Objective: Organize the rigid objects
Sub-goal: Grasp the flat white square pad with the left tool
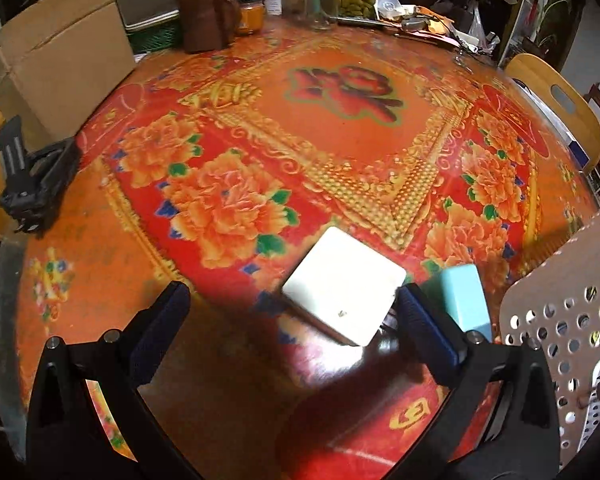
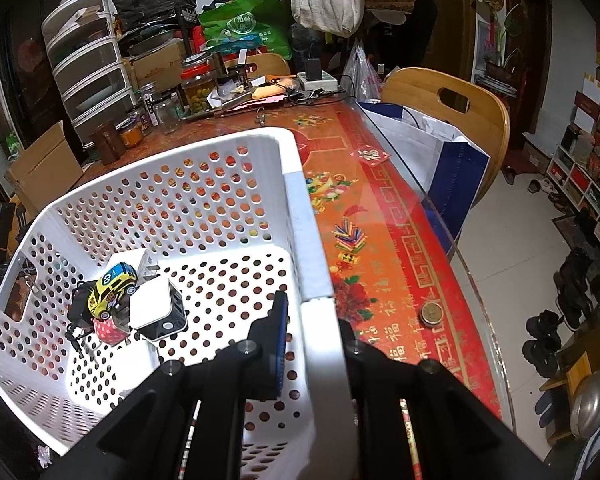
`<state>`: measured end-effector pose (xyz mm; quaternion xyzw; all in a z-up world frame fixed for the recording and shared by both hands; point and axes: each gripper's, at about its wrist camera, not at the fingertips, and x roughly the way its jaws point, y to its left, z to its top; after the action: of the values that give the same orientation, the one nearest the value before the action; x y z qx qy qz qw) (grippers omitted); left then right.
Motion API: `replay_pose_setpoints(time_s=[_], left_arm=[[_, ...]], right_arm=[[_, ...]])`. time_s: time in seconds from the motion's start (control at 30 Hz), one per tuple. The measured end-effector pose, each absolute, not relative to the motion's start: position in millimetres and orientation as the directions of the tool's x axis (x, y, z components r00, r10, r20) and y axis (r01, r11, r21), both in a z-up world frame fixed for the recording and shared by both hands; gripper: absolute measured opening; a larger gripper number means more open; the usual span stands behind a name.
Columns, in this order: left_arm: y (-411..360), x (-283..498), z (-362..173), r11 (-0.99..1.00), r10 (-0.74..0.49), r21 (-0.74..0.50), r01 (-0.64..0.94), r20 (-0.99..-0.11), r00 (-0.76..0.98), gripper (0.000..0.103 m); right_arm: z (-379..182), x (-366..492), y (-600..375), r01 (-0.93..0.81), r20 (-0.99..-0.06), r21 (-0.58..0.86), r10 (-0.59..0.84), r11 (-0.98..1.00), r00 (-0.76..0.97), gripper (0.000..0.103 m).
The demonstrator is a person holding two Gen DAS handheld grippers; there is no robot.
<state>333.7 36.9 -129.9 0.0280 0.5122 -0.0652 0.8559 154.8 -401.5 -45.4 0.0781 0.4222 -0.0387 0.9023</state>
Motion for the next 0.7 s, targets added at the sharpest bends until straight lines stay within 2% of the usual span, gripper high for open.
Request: replay_pose_setpoints(time_s=[0.2, 0.33, 0.43, 0.47, 0.5, 0.53, 0.7], left_arm=[[38.7, 344.8, -138.4, 0.989, -0.133, -0.090, 0.116, -0.883, 0.450, 0.103], [36.8, 343.4, -138.3, 0.991, -0.120, -0.076, 0.111, -0.876, 0.467, 0.102], [35.8, 340.3, -136.2, 0.990, -0.129, -0.084, 0.114, -0.866, 0.483, 0.092], [35.2, 338.8, -135.0, 0.990, -0.128, -0.081, 0.116, -0.861, 0.492, 0.082], [34.5, 337.5, -133.5, 0.990, -0.127, -0.078, 0.117, -0.857, 0.500, 0.067], [33.9, 335.8, -131.5, 0.990, -0.128, -0.078, 0.119, -0.851, 0.509, 0.060], [42.9, 329.9, -129.1, 0.995, -0.099, -0.066, 0.080, -0.840, 0.534, 0.060]], right_arm=[[-44.5, 154.5, -402.8, 0.139, -0.770, 0.101, -0.011, 0.985, 0.638, 0.012], [-44.1, 154.6, -403.5, 0.141, -0.769, 0.101, -0.013, 0.985, 0.640, 0.012], [-43.7, 154.5, -404.4, 0.147, -0.770, 0.098, -0.019, 0.984, 0.638, 0.012], [-43.8, 154.7, -404.0, 0.148, -0.771, 0.095, -0.022, 0.984, 0.637, 0.012], [-43.7, 154.9, -404.0, 0.149, -0.772, 0.092, -0.024, 0.984, 0.635, 0.012], [-43.6, 155.1, -404.5, 0.151, -0.773, 0.090, -0.027, 0.985, 0.634, 0.012], [-43.9, 154.9, -403.2, 0.155, -0.776, 0.084, -0.033, 0.984, 0.629, 0.012]])
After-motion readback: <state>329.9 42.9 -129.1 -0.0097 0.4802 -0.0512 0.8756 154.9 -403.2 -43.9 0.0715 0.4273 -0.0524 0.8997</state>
